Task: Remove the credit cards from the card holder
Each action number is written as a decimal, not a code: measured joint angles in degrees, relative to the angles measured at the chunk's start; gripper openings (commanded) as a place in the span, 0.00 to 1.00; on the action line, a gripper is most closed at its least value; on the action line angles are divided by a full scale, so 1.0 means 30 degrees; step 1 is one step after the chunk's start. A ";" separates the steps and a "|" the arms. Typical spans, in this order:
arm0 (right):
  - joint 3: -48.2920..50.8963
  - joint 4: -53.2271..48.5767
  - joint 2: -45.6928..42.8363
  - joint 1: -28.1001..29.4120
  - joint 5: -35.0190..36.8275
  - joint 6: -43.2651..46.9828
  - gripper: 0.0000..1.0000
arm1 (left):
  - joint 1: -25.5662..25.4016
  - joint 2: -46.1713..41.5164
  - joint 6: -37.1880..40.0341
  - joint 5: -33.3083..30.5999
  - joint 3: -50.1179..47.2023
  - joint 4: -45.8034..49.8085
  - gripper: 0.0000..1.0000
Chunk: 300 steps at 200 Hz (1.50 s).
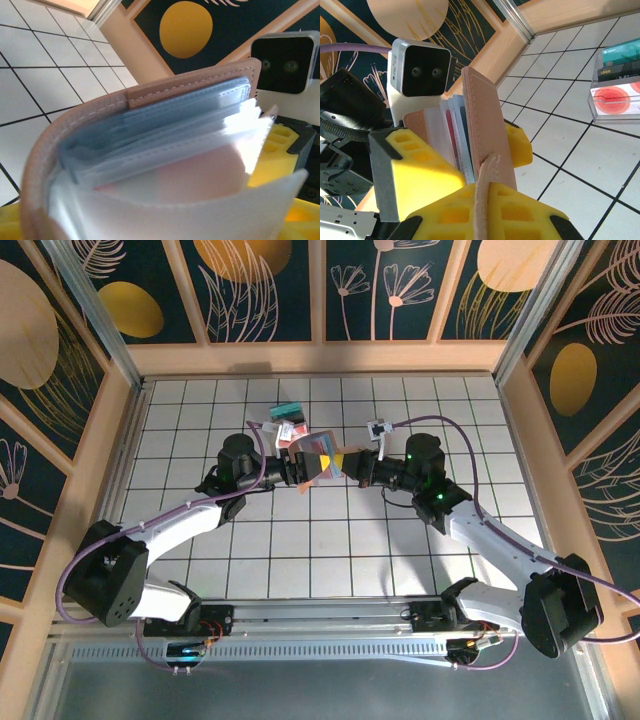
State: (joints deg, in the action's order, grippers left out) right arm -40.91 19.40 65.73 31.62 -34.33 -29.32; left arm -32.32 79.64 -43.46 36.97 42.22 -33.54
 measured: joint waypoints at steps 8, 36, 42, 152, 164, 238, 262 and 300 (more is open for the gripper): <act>0.0000 -0.0036 0.0000 0.0000 0.0044 0.0000 0.00 | 0.0000 0.0000 0.0051 0.0000 0.0000 -0.0015 0.80; 0.0000 -0.0583 -0.0182 0.0000 0.0852 0.0029 0.00 | 0.0000 0.0000 0.0022 0.0022 0.0000 -0.0007 0.89; 0.0000 -0.0823 -0.0291 -0.0007 0.1107 0.0029 0.00 | 0.0000 0.0007 -0.0015 0.0036 0.0000 -0.0007 0.91; -0.3264 -0.6455 -0.0321 0.0976 0.6135 0.0678 0.00 | 0.0000 0.1734 -0.0772 0.0969 0.0299 -0.1129 0.97; -0.3861 -0.7009 -0.0015 0.1260 0.6696 0.0758 0.00 | 0.0000 0.1945 -0.0852 0.1013 0.0335 -0.1224 0.97; -0.5654 -0.8998 0.1843 0.2127 0.8000 0.1180 0.00 | 0.0007 0.2470 -0.1209 0.1158 0.0576 -0.1727 0.98; -0.5654 -0.8998 0.1843 0.2120 0.7934 0.1180 0.00 | 0.0000 0.2477 -0.1217 0.1158 0.0576 -0.1741 0.98; -0.5574 -0.8947 0.1741 0.2040 0.7766 0.1166 0.00 | 0.0000 0.2477 -0.1260 0.1158 0.0576 -0.1763 0.98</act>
State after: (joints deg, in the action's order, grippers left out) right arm -57.63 -7.44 70.96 37.74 -11.03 -25.82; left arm -32.32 87.07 -47.24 40.45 43.94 -38.83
